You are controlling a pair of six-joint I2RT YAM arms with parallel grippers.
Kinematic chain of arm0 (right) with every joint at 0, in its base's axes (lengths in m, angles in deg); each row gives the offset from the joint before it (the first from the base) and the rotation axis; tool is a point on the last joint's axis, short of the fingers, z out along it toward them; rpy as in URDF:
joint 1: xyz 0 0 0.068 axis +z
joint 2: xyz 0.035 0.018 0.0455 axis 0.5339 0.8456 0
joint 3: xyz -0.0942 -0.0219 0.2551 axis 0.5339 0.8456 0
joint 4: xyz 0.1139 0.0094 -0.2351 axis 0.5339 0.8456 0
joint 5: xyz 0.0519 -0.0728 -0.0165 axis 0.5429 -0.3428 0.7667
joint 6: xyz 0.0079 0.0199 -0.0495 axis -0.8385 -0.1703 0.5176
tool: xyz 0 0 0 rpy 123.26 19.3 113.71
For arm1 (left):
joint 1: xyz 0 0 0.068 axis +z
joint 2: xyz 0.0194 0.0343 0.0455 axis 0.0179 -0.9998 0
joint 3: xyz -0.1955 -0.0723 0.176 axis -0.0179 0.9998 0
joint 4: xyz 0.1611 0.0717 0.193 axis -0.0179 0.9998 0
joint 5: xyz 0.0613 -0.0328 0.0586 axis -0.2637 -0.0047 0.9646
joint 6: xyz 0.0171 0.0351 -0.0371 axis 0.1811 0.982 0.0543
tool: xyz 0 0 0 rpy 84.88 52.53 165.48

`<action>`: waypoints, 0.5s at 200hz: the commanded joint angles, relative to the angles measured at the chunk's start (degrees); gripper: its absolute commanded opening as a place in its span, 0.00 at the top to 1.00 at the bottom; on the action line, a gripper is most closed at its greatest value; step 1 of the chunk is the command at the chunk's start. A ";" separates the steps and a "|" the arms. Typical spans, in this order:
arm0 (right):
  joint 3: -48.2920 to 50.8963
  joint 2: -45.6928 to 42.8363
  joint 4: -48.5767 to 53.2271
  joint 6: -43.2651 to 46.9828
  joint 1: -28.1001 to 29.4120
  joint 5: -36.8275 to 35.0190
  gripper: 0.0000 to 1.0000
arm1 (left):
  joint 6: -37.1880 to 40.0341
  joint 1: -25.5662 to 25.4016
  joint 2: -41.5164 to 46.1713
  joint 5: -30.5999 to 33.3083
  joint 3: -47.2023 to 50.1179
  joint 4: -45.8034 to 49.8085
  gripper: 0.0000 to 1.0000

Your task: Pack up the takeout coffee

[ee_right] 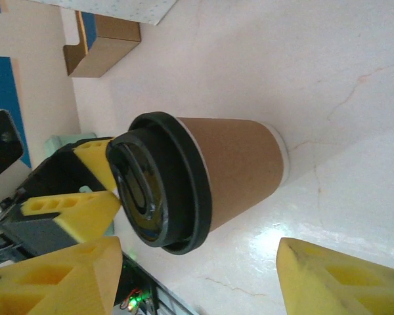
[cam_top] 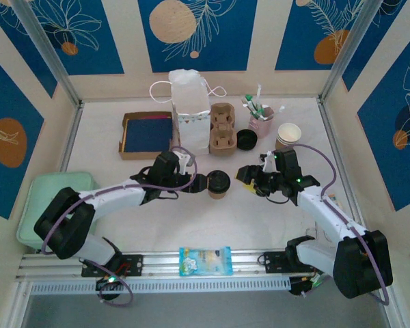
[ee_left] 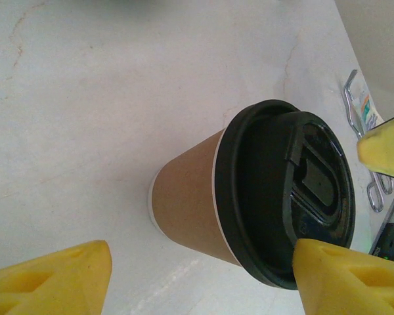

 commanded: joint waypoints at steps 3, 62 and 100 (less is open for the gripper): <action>-2.89 1.32 4.42 3.17 1.02 -3.41 0.35 | 1.06 0.36 2.72 0.48 -1.29 1.57 0.25; -8.53 6.43 6.53 6.18 5.71 -8.33 0.31 | 0.90 0.01 2.49 0.04 -2.63 2.78 0.23; -12.28 10.19 8.03 7.29 8.02 -10.51 0.31 | 0.89 -1.03 0.41 -0.05 -4.39 2.65 0.22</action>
